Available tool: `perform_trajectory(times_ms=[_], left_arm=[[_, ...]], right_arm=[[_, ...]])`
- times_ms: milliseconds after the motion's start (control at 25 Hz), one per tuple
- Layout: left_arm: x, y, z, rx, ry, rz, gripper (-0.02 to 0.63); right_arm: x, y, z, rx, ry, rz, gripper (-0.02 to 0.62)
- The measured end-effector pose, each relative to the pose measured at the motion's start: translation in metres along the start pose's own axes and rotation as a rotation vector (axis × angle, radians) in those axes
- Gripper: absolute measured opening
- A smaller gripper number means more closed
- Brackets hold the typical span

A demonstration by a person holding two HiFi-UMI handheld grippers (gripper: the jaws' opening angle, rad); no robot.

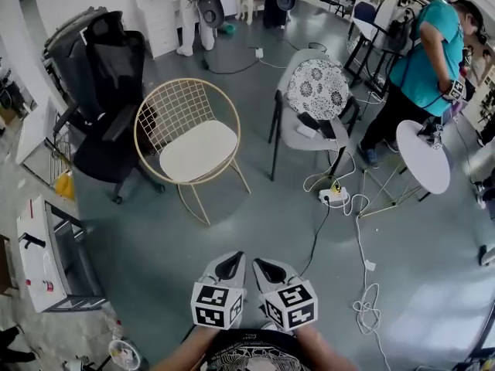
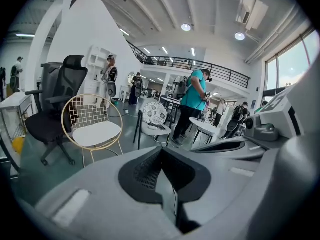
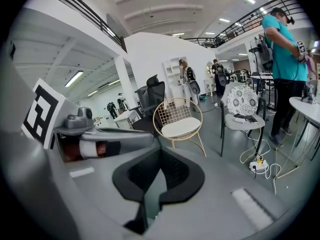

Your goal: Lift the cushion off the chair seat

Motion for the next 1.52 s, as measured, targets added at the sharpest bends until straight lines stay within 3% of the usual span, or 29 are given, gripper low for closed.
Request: perform_trajectory(times_ms=[400, 880, 1120, 1520], left_arm=[[0.070, -0.028, 0.033, 0.020, 0.019, -0.072, -0.011], [0.095, -0.053, 0.049, 0.036, 0.007, -0.117, -0.011], [0.108, -0.079, 0.059, 0.047, -0.006, -0.077, -0.010], [0.132, -0.135, 0.090, 0.028, 0.041, 0.082, -0.009]], right_arm=[[0.009, -0.067, 0.039, 0.013, -0.002, -0.071, 0.000], [-0.007, -0.095, 0.061, -0.015, -0.027, -0.120, 0.000], [-0.033, -0.121, 0.072, -0.017, -0.044, -0.082, 0.000], [-0.083, -0.173, 0.114, 0.013, -0.005, 0.087, 0.000]])
Point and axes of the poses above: the fingertips, and each gripper's own axes: y backward along the fingers, x to its left, z out of its top, the point moved 3 cm from there along y, backward along the fingers, and after that the axes turned 5 degrees about -x, right-handed, at the moved point
